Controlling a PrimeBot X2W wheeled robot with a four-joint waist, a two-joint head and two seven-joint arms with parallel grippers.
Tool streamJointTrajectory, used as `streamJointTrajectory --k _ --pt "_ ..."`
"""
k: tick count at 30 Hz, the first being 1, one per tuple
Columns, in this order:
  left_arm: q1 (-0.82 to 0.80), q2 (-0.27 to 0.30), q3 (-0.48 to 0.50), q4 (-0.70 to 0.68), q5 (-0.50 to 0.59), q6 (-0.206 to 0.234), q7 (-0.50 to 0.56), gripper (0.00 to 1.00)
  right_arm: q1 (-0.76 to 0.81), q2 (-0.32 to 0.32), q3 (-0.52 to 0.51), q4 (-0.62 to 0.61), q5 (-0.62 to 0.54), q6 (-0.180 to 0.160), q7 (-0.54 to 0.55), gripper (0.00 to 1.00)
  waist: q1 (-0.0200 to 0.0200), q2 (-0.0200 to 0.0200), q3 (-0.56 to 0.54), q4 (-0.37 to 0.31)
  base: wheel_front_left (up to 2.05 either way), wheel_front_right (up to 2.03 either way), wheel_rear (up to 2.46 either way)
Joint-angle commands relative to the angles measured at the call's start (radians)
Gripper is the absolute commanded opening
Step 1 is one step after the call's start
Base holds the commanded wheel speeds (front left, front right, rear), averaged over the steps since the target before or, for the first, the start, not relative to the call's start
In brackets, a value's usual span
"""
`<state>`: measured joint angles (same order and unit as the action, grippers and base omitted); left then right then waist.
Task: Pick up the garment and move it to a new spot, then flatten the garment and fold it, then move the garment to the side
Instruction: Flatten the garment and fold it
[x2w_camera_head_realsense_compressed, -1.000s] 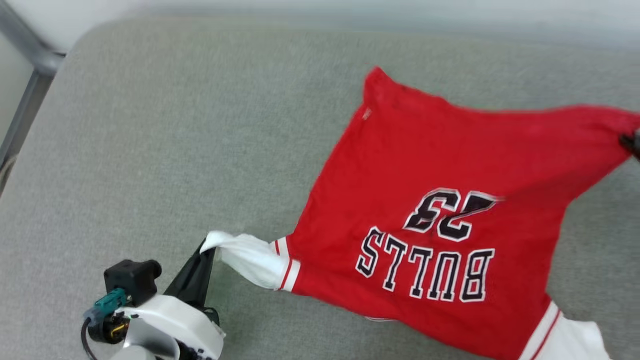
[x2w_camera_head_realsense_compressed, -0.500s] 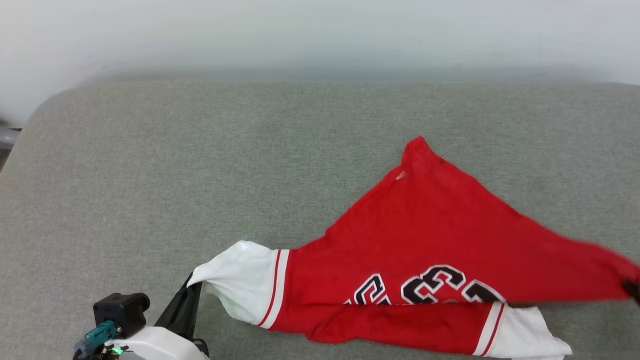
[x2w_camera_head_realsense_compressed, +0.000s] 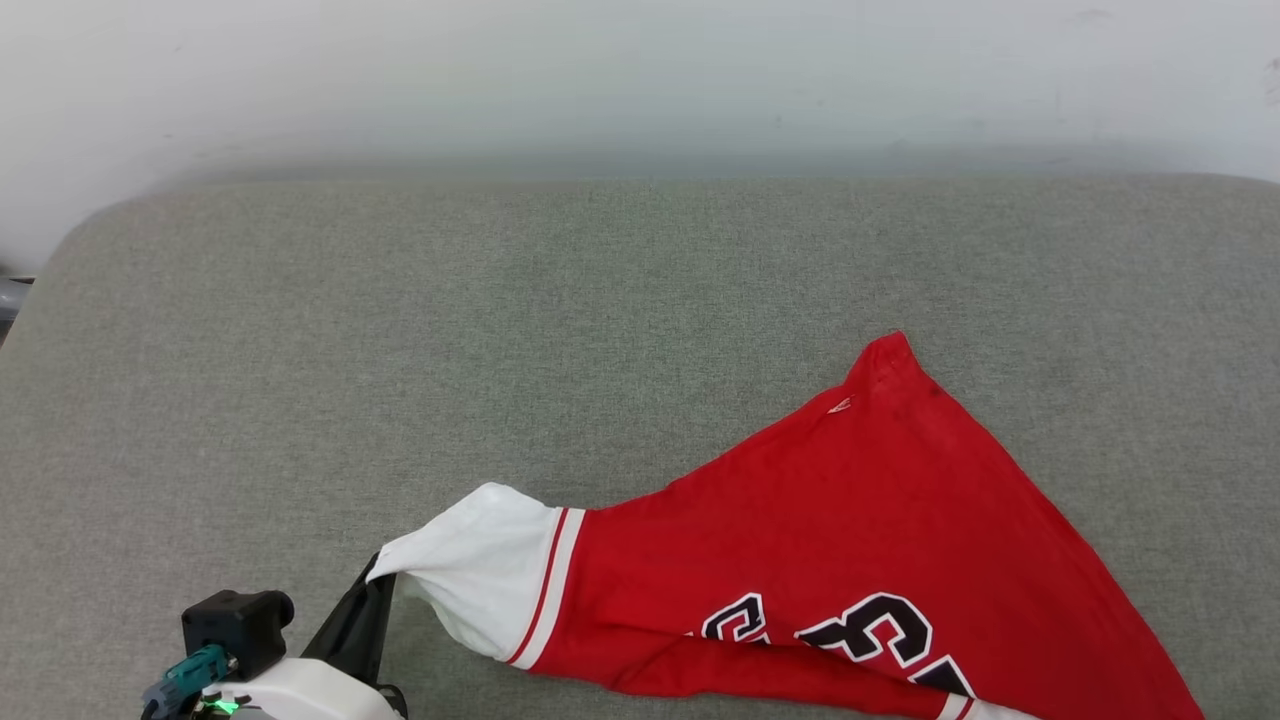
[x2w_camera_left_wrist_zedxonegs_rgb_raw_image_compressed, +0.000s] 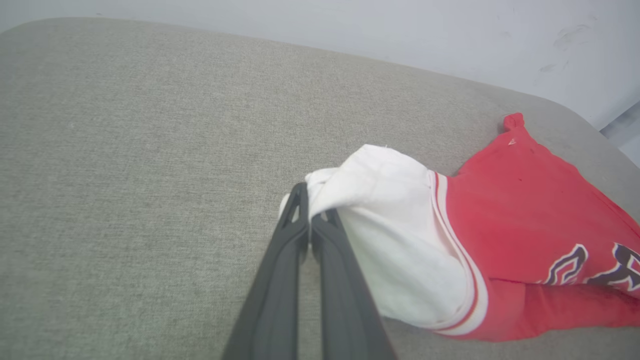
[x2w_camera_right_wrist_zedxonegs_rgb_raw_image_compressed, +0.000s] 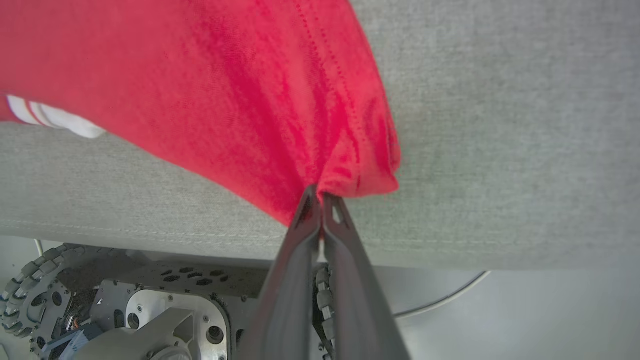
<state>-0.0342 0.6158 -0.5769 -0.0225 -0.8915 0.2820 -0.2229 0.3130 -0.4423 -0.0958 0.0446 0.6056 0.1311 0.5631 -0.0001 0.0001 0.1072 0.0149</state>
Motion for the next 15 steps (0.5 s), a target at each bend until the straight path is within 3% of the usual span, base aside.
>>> streamJointTrajectory --k 1,3,4,5,10,15 --pt "-0.001 0.003 0.0 0.003 0.007 -0.003 0.0 0.0 0.007 0.001 0.001 0.008 -0.003 -0.001 -0.014 0.0 0.0001 -0.0001 -0.001 0.0 0.0 0.0 0.0" --pt "0.0 0.004 -0.001 0.007 0.006 -0.005 -0.001 0.0 -0.01 -0.005 -0.002 0.013 0.005 -0.001 -0.04 0.0 0.0001 -0.0001 -0.004 0.0 0.0 0.0 0.0" --pt "0.001 0.005 -0.001 0.007 0.006 -0.006 -0.001 0.0 -0.022 -0.01 -0.009 0.012 0.006 -0.001 -0.053 0.17 0.0001 -0.0001 -0.006 0.0 0.0 0.0 0.0" --pt "0.002 0.005 -0.001 0.008 0.006 -0.007 -0.003 0.0 -0.031 -0.02 -0.01 0.003 0.008 -0.001 -0.063 1.0 0.0001 -0.0001 -0.008 0.0 0.0 0.0 0.0" --pt "-0.003 0.007 -0.007 -0.002 0.011 -0.006 -0.003 0.0 -0.117 -0.087 -0.038 -0.098 0.027 -0.001 -0.119 1.0 0.0001 -0.0001 -0.012 0.008 0.0 0.0 0.0" --pt "-0.03 0.008 -0.012 -0.019 0.023 -0.009 0.002 0.0 -0.244 -0.151 -0.029 -0.196 0.014 -0.001 -0.102 1.0 0.0001 -0.0001 0.011 0.028 0.0 0.0 0.0"
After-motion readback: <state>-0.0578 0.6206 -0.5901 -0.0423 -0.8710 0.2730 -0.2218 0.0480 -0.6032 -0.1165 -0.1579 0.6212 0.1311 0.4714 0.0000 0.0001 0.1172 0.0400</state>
